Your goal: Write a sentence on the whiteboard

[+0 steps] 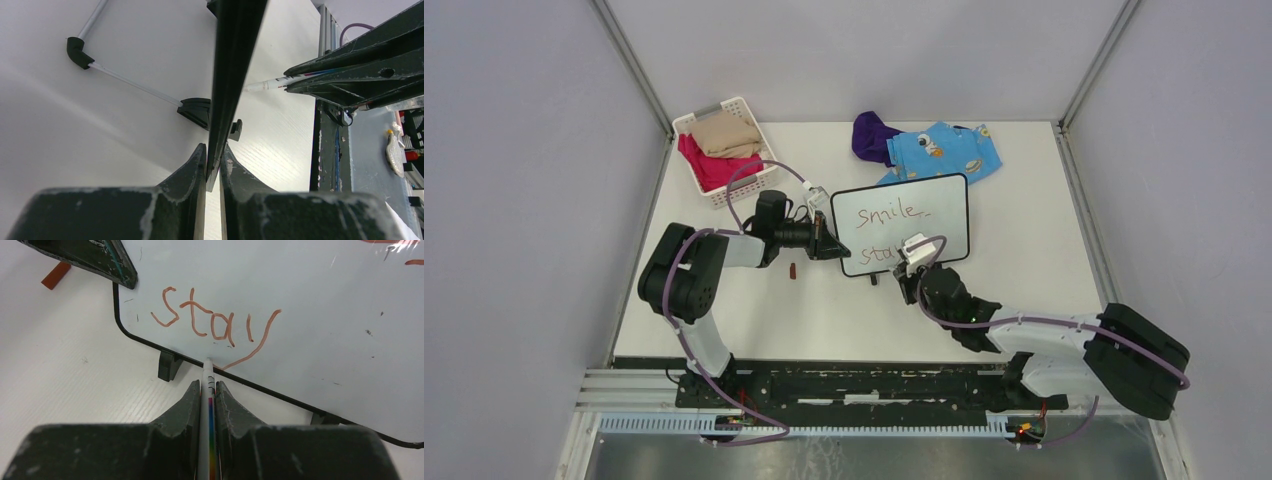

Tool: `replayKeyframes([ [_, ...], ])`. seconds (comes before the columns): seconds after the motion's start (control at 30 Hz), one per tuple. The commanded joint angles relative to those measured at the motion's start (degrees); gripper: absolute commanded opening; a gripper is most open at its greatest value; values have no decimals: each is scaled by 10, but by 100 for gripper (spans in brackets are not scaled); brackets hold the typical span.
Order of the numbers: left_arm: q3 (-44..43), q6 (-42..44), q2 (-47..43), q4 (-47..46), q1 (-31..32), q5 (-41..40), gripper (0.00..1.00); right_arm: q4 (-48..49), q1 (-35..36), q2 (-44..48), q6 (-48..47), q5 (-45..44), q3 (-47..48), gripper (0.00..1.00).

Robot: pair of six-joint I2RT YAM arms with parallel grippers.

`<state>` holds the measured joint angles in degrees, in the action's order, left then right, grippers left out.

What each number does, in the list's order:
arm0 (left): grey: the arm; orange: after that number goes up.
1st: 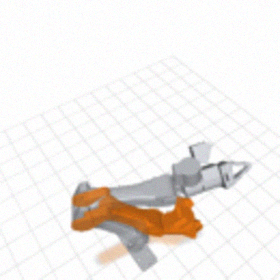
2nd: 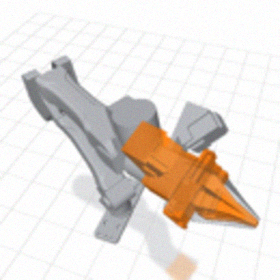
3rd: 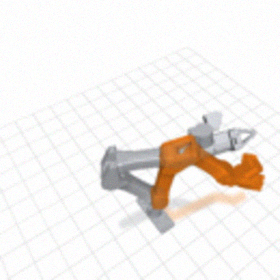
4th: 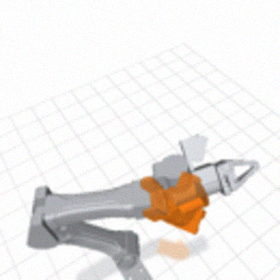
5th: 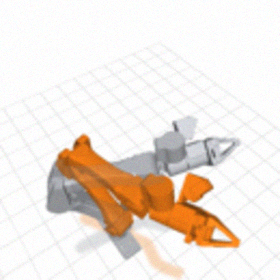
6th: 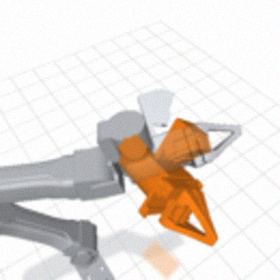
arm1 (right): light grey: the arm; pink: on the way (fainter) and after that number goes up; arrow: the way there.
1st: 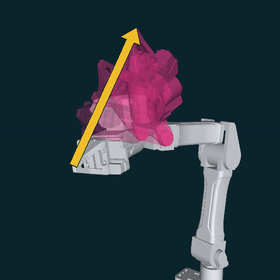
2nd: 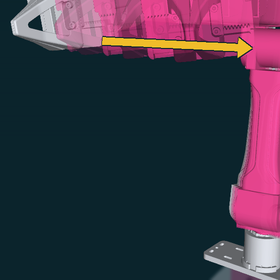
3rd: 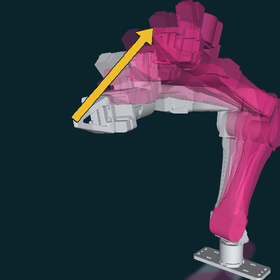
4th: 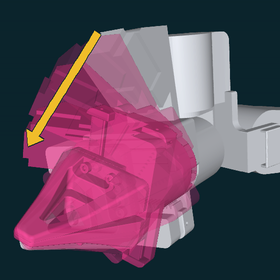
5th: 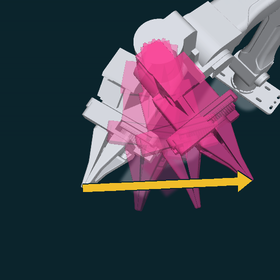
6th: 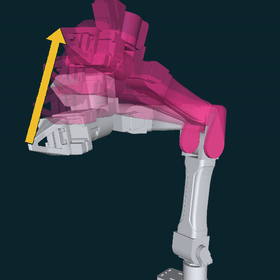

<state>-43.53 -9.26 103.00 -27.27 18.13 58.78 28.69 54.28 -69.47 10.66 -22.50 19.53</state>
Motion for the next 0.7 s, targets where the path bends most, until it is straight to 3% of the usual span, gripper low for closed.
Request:
replayKeyframes([
  [0.0,-3,35,14,35,5,-72,2,19,2,34,-6,-21,21,0],
  [0.3,-2,35,13,35,5,-72,2,-45,-58,146,-26,-90,4,0],
  [0.67,-3,35,15,35,5,-72,2,-35,-77,121,-26,-56,21,0],
])
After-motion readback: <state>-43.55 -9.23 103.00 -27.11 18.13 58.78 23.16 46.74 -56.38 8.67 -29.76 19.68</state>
